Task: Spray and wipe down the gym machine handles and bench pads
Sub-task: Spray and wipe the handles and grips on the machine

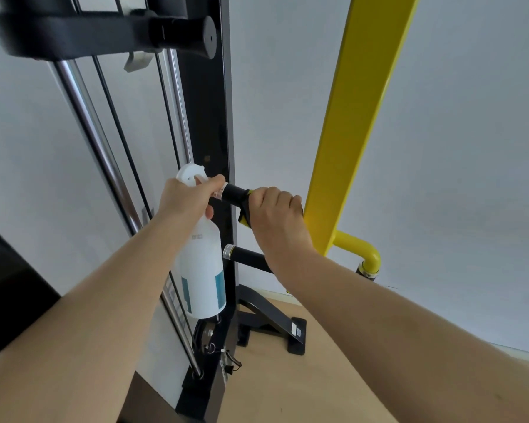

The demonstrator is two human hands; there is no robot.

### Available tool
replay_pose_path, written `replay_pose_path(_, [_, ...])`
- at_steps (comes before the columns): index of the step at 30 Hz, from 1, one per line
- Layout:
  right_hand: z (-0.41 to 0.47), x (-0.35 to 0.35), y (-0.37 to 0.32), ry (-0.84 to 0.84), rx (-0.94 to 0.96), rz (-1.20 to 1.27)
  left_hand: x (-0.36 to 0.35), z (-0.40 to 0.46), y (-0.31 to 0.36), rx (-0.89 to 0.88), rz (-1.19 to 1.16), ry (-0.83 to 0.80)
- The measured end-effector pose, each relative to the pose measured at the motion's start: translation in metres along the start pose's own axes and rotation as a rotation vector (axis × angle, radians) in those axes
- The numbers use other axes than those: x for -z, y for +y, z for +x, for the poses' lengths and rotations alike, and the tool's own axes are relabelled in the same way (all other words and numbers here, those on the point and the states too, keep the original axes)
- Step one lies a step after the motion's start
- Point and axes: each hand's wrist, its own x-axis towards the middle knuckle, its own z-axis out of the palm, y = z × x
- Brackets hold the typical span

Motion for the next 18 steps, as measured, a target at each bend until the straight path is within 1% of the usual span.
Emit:
replay_pose_path(2, [0.003, 0.009, 0.002, -0.087, 0.044, 0.101, 0.001, -0.004, 0.002, -0.009, 0.027, 0.008])
replay_pose_path(4, [0.013, 0.021, 0.008, -0.191, 0.043, 0.289, 0.000, -0.010, 0.005, -0.036, 0.049, 0.026])
replay_pose_path(5, [0.020, 0.028, 0.013, -0.283, 0.010, 0.446, -0.001, -0.013, 0.006, -0.047, 0.050, 0.040])
replay_pose_path(7, [0.032, 0.044, 0.022, -0.416, -0.123, 0.871, -0.001, -0.020, 0.005, -0.061, 0.030, 0.068])
replay_pose_path(8, [0.035, 0.049, 0.025, -0.418, -0.195, 1.071, -0.001, -0.023, 0.002, -0.056, 0.010, 0.081])
replay_pose_path(9, [0.036, 0.054, 0.027, -0.372, -0.252, 1.209, 0.000, -0.025, -0.001, -0.039, -0.021, 0.096])
replay_pose_path(11, [0.032, 0.058, 0.026, -0.263, -0.306, 1.300, 0.002, -0.033, -0.007, 0.001, -0.065, 0.112])
replay_pose_path(13, [0.024, 0.055, 0.021, -0.180, -0.326, 1.300, 0.004, -0.039, -0.012, 0.001, -0.066, 0.110])
replay_pose_path(18, [-0.001, 0.051, 0.005, -0.106, -0.370, 1.297, 0.006, -0.058, -0.016, -0.130, -0.070, 0.077])
